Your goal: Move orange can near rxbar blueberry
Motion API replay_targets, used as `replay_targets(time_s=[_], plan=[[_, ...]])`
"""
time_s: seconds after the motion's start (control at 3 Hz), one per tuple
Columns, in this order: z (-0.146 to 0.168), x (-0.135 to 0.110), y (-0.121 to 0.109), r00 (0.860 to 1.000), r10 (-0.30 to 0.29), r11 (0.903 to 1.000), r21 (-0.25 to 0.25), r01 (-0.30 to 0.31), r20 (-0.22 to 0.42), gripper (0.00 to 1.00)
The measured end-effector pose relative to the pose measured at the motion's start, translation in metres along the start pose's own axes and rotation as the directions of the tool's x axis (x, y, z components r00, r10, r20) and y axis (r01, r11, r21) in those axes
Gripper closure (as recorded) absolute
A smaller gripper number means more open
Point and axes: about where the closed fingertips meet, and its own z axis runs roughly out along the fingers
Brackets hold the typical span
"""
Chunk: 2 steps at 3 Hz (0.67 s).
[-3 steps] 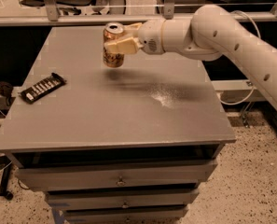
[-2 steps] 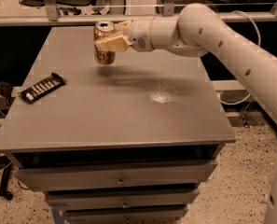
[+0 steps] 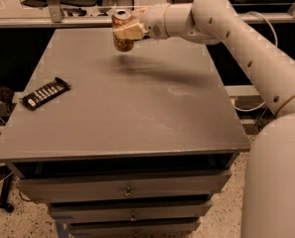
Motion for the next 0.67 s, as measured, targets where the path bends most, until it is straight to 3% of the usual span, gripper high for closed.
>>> replay_targets(time_s=[0.67], plan=[[-0.021, 0.042, -0.072, 0.995, -0.001, 0.9951, 0.098, 0.010, -0.098, 1.00]])
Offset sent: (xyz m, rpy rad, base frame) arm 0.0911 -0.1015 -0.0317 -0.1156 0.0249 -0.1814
